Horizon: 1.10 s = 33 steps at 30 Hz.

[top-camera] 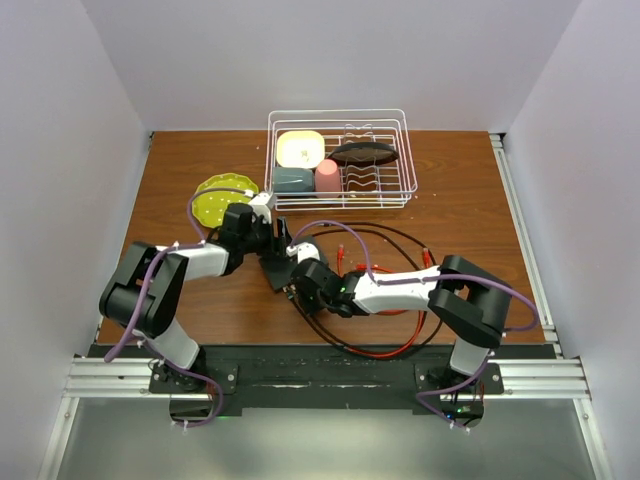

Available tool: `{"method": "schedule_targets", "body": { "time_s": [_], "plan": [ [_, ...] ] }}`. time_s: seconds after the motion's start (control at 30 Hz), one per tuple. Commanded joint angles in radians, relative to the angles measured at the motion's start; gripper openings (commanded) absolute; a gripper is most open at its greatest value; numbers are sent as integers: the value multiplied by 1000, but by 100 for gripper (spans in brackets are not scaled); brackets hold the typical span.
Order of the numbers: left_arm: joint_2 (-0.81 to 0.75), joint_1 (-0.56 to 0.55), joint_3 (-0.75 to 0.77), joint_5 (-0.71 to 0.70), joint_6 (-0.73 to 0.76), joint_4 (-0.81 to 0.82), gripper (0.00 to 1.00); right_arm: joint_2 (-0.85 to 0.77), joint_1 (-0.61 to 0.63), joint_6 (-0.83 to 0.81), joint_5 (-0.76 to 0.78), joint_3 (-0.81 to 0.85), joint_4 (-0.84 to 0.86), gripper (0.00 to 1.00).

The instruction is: Insert the plug into the switch port

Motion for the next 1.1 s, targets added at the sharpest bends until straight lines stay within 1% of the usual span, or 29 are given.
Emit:
{"method": "schedule_targets", "body": {
  "time_s": [0.0, 0.1, 0.33, 0.43, 0.8, 1.07],
  "plan": [
    [-54, 2, -11, 0, -16, -15, 70, 29, 7, 50, -4, 52, -102, 0],
    [-65, 2, -7, -9, -8, -36, 70, 35, 7, 74, 17, 60, -131, 0],
    [-107, 2, 3, -55, -4, -79, 79, 29, 7, 103, 23, 77, -188, 0],
    [-125, 2, 0, -61, -4, -85, 80, 23, 7, 111, 25, 75, -196, 0],
    [-146, 2, -10, -38, 16, -81, 79, 35, 7, 129, 32, 78, -194, 0],
    [-108, 2, -20, -9, 4, -33, 78, 32, 5, 139, 52, 78, -194, 0]
  ]
}}
